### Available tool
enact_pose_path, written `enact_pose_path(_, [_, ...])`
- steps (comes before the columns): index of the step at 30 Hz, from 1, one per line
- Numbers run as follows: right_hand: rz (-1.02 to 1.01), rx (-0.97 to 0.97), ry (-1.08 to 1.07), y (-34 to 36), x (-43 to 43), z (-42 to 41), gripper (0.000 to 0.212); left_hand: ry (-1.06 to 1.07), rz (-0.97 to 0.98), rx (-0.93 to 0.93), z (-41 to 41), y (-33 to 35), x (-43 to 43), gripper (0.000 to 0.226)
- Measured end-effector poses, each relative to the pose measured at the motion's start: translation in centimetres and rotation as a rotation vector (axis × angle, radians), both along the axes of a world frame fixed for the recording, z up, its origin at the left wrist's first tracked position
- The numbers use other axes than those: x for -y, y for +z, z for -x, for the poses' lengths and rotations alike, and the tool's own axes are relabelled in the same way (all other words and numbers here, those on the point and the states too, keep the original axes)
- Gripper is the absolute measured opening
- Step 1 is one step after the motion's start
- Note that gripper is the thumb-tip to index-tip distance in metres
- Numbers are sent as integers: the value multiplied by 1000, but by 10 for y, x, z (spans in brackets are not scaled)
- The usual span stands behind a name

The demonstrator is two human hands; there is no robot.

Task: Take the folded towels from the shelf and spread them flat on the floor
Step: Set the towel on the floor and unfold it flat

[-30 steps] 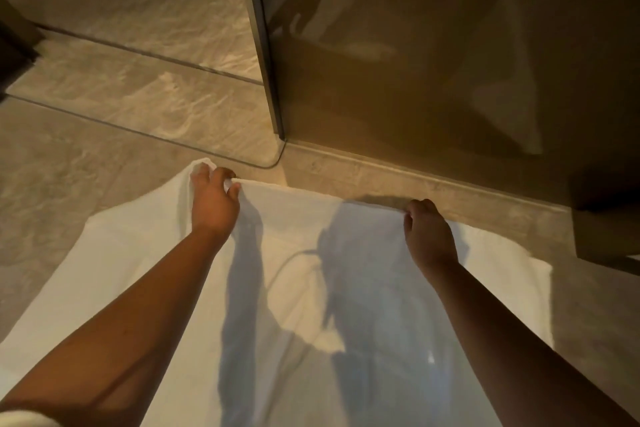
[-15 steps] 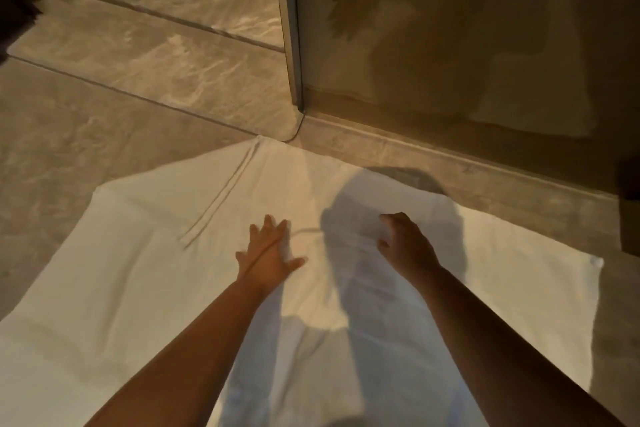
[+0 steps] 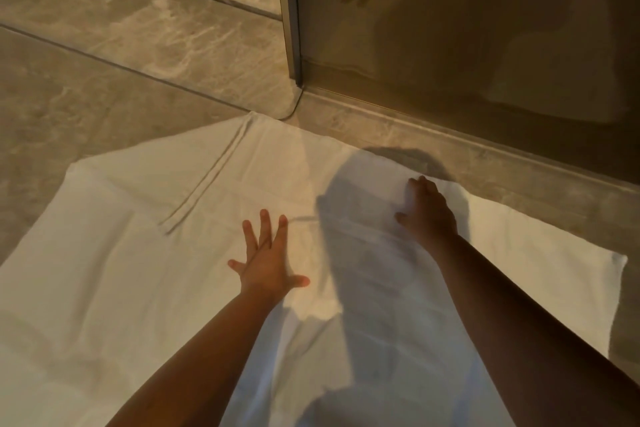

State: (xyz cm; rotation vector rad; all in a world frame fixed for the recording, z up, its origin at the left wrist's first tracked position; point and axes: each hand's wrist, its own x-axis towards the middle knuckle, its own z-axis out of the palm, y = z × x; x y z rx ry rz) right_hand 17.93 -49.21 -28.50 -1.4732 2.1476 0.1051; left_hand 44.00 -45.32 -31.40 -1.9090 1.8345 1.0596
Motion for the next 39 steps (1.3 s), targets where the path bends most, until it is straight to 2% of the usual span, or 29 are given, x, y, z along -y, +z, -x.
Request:
enact_pose_path(3, [11,-17,-13,-2,5,6,60,-3,-1,0,0,-1,-1,120])
enact_pose_path(7, [14,6,-67,-2,9,14,77,-11,-10,10,1,-1,-1,120])
enact_pose_path(15, [-5,14,-108,-1,13,23,92,-21,-9,23,1,1,-1,120])
enact_pose_path(25, [-8,-40,-99,4,12,22,81,-37,4,46,3,5,-1,119])
enact_pose_path(28, [-49,-89,-82,7,10,19,72,-36,12,44,3,4,-2,118])
enact_pose_path(31, [-51,-195,-13,11,1,13,46,-36,23,42,2,3,-2,118])
enact_pose_path(34, [24,-307,99,21,-18,6,22,-46,18,39,2,2,-2,118])
enact_pose_path(37, [133,-356,234,34,-44,-1,14,-63,1,1,-3,4,1,113])
enact_pose_path(39, [201,-330,287,45,-61,-11,9,-43,-21,-82,-11,9,7,102])
